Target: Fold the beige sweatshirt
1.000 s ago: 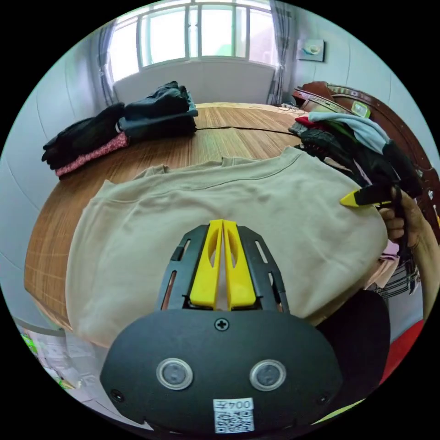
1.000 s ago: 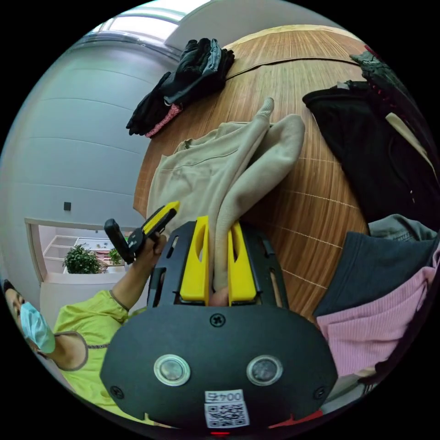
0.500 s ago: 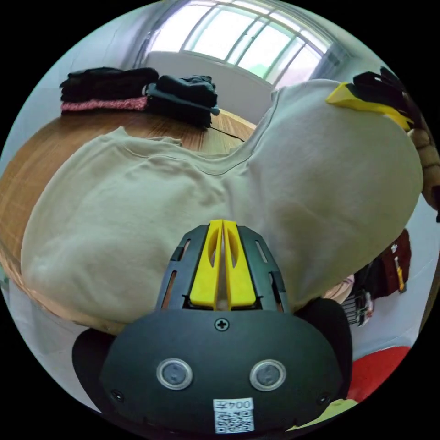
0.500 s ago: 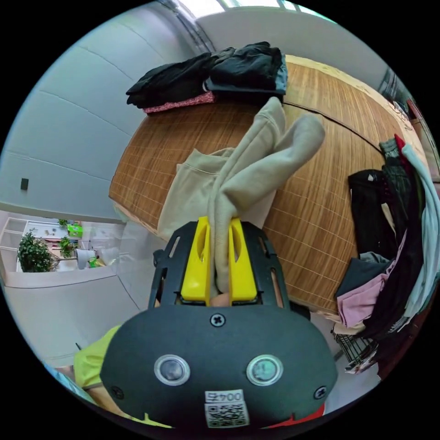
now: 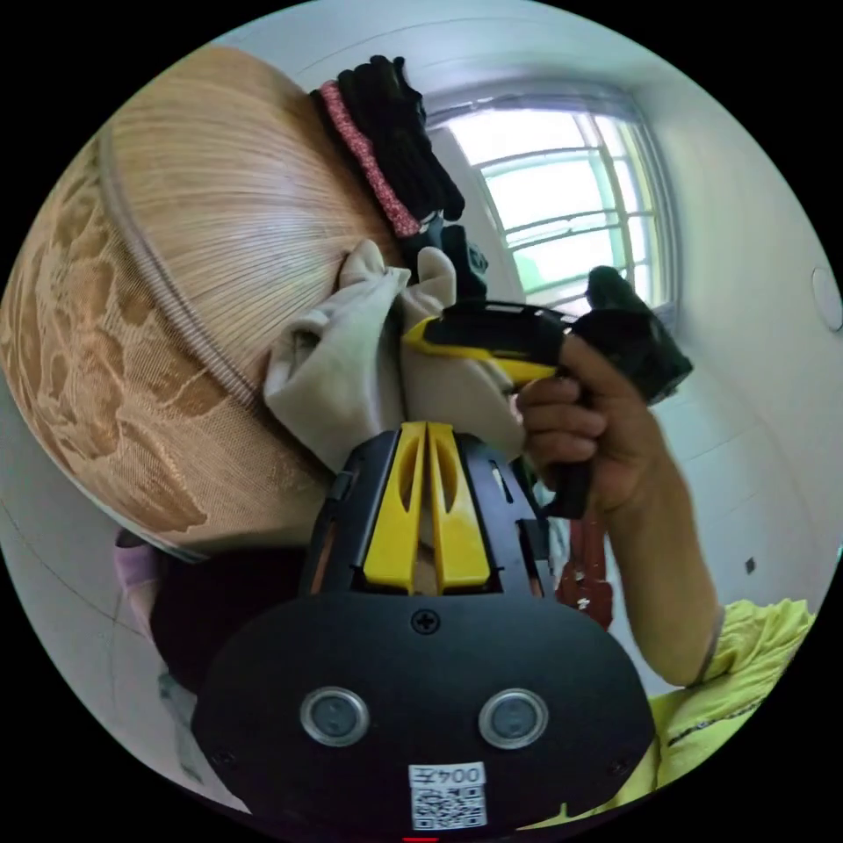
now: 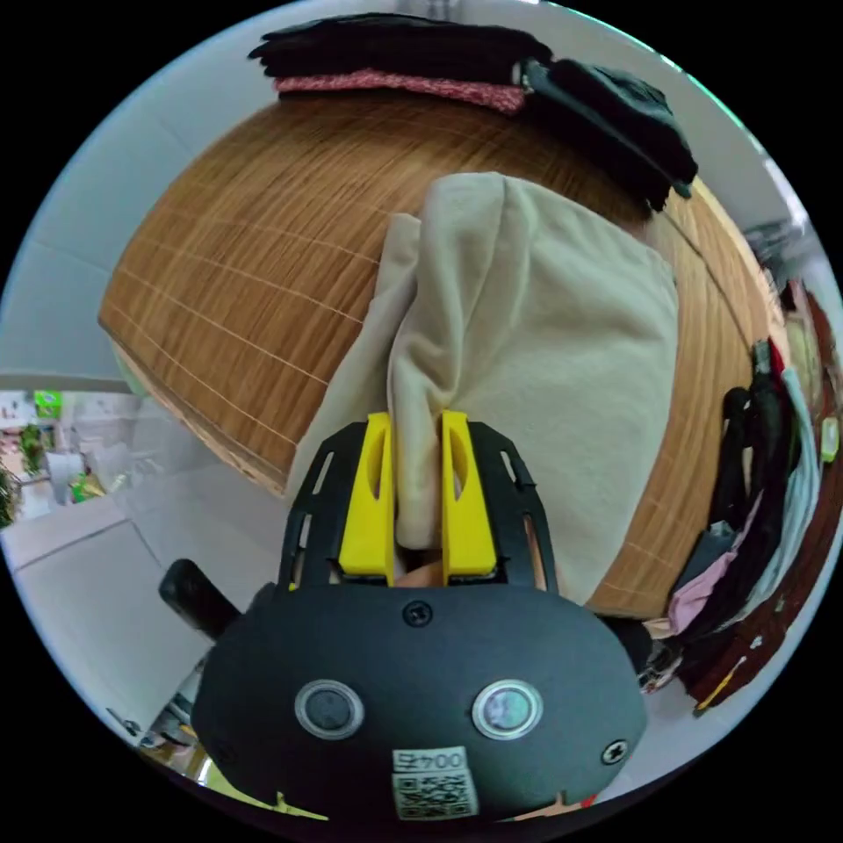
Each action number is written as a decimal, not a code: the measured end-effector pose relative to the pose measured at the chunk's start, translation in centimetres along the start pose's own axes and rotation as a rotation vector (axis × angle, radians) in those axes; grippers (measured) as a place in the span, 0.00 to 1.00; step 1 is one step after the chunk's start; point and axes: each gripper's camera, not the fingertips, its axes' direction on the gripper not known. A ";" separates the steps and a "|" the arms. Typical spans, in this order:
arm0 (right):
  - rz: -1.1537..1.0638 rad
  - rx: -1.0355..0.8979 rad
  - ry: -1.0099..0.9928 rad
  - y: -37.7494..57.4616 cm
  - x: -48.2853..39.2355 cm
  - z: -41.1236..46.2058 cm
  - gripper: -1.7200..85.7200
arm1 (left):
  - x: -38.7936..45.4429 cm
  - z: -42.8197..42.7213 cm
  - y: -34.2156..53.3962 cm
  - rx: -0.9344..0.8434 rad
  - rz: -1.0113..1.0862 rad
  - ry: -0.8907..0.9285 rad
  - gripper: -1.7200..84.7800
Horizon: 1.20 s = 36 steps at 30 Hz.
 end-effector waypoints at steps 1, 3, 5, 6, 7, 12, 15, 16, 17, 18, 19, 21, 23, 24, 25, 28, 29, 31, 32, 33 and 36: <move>-0.022 0.000 0.045 0.2 -0.7 0.6 0.12 | -1.8 -0.5 0.3 0.024 -0.034 0.069 0.04; -0.107 0.042 0.178 1.3 -2.4 0.5 0.12 | -4.1 -0.6 0.6 0.038 -0.076 0.151 0.05; -0.149 0.093 0.144 2.3 -1.8 -0.9 0.13 | -6.2 -0.1 0.9 0.041 -0.097 0.220 0.07; -0.176 0.140 0.075 3.2 -0.7 -2.1 0.13 | -6.5 0.1 0.9 0.038 -0.096 0.226 0.07; -0.196 0.155 0.037 3.7 -0.1 -2.7 0.13 | -7.0 0.5 0.9 0.025 -0.091 0.227 0.08; -0.232 0.402 -0.232 9.1 7.0 -7.0 0.04 | -8.5 1.1 0.5 -0.011 -0.040 0.203 0.09; -0.172 0.557 -0.451 13.3 13.4 -7.1 0.02 | -9.3 0.8 -0.3 -0.034 0.026 0.186 0.11; -0.160 0.588 -0.494 14.2 14.6 -6.7 0.02 | -9.8 1.0 -0.7 -0.063 0.035 0.206 0.11; -0.129 0.631 -0.572 15.9 17.0 -5.8 0.01 | -10.4 1.2 -1.0 -0.092 0.043 0.233 0.11; -0.106 0.640 -0.600 17.4 18.8 -4.6 0.01 | -10.7 1.3 -1.2 -0.104 0.044 0.244 0.11; -0.105 0.634 -0.595 18.1 19.5 -4.0 0.01 | -11.3 1.6 -1.3 -0.128 0.041 0.268 0.11; -0.161 0.585 -0.553 20.6 20.7 -1.6 0.01 | -12.2 1.9 -1.1 -0.150 0.040 0.298 0.11; -0.280 0.536 -0.555 22.3 20.3 0.0 0.02 | -12.9 2.1 -0.6 -0.142 0.033 0.285 0.11; -0.324 0.534 -0.543 23.1 19.9 0.9 0.02 | -13.0 2.1 -0.4 -0.135 0.031 0.280 0.11; -0.312 0.529 -0.513 23.3 19.6 1.2 0.02 | -12.9 2.2 -0.1 -0.126 0.031 0.266 0.11; -0.369 0.556 -0.307 23.7 16.6 2.1 0.11 | -12.3 2.7 0.4 -0.107 0.038 0.229 0.11; -0.414 0.558 -0.204 23.6 14.7 2.5 0.15 | -12.1 2.9 0.4 -0.108 0.040 0.219 0.11; -0.526 0.491 -0.079 23.4 11.6 3.4 0.23 | -11.7 3.1 0.2 -0.116 0.052 0.199 0.11; -0.588 0.457 -0.008 23.4 9.7 4.4 0.26 | -11.4 3.3 0.1 -0.125 0.066 0.184 0.11; -0.639 0.425 0.077 23.3 7.9 5.6 0.27 | -11.3 3.4 0.0 -0.130 0.074 0.177 0.11; -0.712 0.457 0.339 22.6 4.9 9.0 0.16 | -10.7 4.0 -0.3 -0.154 0.108 0.156 0.11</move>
